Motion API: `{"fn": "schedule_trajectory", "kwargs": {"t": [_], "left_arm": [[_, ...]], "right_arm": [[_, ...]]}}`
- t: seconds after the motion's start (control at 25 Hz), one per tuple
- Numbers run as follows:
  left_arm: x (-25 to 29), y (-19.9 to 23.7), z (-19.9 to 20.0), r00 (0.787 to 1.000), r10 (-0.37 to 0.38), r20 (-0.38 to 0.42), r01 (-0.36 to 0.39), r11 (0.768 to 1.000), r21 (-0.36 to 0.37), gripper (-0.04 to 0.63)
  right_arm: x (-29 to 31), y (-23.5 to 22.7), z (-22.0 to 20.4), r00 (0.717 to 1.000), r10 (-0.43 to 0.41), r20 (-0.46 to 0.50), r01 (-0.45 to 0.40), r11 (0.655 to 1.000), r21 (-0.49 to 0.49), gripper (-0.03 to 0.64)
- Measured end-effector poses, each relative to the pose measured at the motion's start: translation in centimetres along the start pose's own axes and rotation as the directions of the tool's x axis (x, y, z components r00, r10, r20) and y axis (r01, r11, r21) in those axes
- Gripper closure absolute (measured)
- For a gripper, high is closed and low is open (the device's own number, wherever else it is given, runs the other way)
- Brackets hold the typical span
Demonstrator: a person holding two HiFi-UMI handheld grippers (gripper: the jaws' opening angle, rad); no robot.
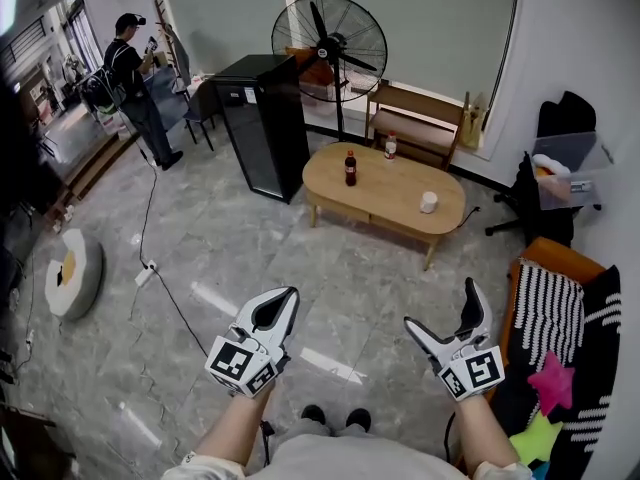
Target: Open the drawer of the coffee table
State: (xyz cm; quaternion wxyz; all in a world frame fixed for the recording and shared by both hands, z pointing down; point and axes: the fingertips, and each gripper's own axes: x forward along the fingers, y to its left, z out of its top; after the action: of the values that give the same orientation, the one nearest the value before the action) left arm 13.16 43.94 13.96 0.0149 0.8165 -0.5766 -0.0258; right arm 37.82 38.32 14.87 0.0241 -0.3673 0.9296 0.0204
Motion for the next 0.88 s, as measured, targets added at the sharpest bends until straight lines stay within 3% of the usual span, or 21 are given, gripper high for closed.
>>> {"fn": "schedule_trajectory", "kwargs": {"t": [0.4,0.64,0.88], "left_arm": [[0.9,1.9,-0.9,0.999,0.042,-0.033,-0.042,0.999,0.009,0.597],[4.1,6.3,-1.7,0.999,0.032,-0.01,-0.032,0.999,-0.01,0.597],[9.2,12.4,-2.3,1.0,-0.024,-0.008,0.024,1.0,-0.01,0.595]], "right_arm": [[2.7,-1.8,-1.5,1.0,0.024,-0.01,-0.024,0.999,0.027,0.028],[7.3,-2.1,-1.9,1.0,0.025,-0.016,-0.026,1.0,-0.001,0.028],[14.9,-3.2,-2.3,1.0,0.005,-0.028,-0.005,1.0,-0.017,0.028]]}}
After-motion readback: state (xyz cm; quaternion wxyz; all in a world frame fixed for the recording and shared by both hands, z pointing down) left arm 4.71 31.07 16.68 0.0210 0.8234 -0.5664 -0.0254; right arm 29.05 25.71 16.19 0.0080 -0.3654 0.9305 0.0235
